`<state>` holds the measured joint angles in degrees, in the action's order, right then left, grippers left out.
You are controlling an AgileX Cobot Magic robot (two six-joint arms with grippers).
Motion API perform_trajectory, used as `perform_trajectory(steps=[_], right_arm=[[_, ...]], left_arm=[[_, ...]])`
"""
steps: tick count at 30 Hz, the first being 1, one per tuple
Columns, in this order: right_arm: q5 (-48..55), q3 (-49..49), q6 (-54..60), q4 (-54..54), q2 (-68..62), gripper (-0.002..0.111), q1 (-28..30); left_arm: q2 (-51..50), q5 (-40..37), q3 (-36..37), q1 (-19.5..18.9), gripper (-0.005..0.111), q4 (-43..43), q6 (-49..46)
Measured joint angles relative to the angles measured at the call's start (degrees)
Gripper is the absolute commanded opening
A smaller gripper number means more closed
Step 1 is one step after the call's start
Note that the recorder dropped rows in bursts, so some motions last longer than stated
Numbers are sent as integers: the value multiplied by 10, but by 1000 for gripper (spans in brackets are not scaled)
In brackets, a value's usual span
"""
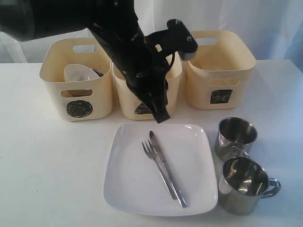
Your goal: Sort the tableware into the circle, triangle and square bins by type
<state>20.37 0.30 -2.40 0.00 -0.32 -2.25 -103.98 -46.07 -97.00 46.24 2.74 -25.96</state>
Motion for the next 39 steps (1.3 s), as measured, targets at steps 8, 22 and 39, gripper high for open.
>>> perform_trajectory(steps=[8, 22, 39], right_arm=[[0, 0, 0, 0, 0, 0, 0], [0, 0, 0, 0, 0, 0, 0], [0, 0, 0, 0, 0, 0, 0]], left_arm=[[0, -29, 0, 2, 0, 53, 185], [-68, -51, 0, 2, 59, 25, 468], [-181, -8, 0, 2, 59, 50, 595]])
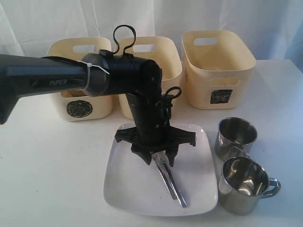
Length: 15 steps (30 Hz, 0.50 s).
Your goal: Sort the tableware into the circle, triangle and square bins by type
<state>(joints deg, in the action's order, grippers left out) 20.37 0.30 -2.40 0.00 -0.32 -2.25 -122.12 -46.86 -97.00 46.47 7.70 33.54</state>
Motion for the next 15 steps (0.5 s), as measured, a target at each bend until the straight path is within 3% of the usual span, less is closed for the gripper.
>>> perform_trajectory(steps=[9, 15], right_arm=[[0, 0, 0, 0, 0, 0, 0], [0, 0, 0, 0, 0, 0, 0]], left_arm=[[-13, 3, 0, 0, 59, 3, 5], [-13, 4, 0, 0, 51, 3, 10]])
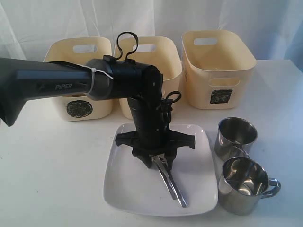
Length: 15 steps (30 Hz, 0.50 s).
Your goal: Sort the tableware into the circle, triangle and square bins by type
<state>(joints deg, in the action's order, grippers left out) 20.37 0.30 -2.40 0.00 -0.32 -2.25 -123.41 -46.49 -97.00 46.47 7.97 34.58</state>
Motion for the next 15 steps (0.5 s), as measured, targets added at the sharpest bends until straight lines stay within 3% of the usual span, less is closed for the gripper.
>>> perform_trajectory(steps=[15], right_arm=[[0, 0, 0, 0, 0, 0, 0]], left_arm=[[0, -6, 0, 0, 51, 0, -1]])
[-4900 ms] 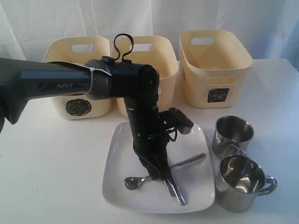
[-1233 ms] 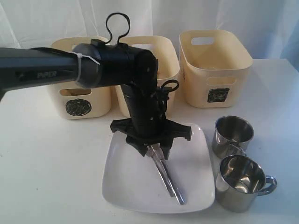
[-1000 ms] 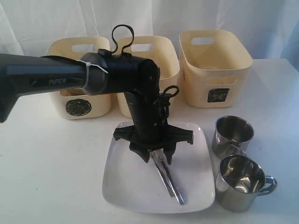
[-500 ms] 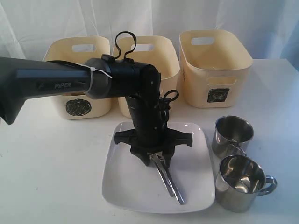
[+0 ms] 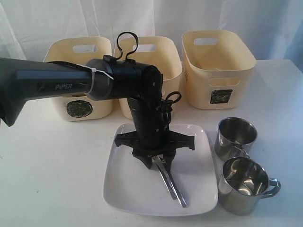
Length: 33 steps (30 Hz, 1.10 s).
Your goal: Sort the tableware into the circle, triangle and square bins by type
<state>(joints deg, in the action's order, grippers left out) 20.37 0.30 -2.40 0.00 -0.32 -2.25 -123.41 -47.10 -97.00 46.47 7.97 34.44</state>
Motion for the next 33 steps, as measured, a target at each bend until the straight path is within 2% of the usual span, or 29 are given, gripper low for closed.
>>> perform_trajectory(steps=[17, 24, 26, 32, 33], right_arm=[[0, 0, 0, 0, 0, 0, 0], [0, 0, 0, 0, 0, 0, 0], [0, 0, 0, 0, 0, 0, 0], [0, 0, 0, 0, 0, 0, 0], [0, 0, 0, 0, 0, 0, 0]], left_arm=[[29, -28, 0, 0, 51, -50, -12], [29, -39, 0, 0, 45, -106, 12], [29, -36, 0, 0, 40, -108, 13], [29, -29, 0, 0, 0, -108, 14], [29, -28, 0, 0, 0, -108, 14]])
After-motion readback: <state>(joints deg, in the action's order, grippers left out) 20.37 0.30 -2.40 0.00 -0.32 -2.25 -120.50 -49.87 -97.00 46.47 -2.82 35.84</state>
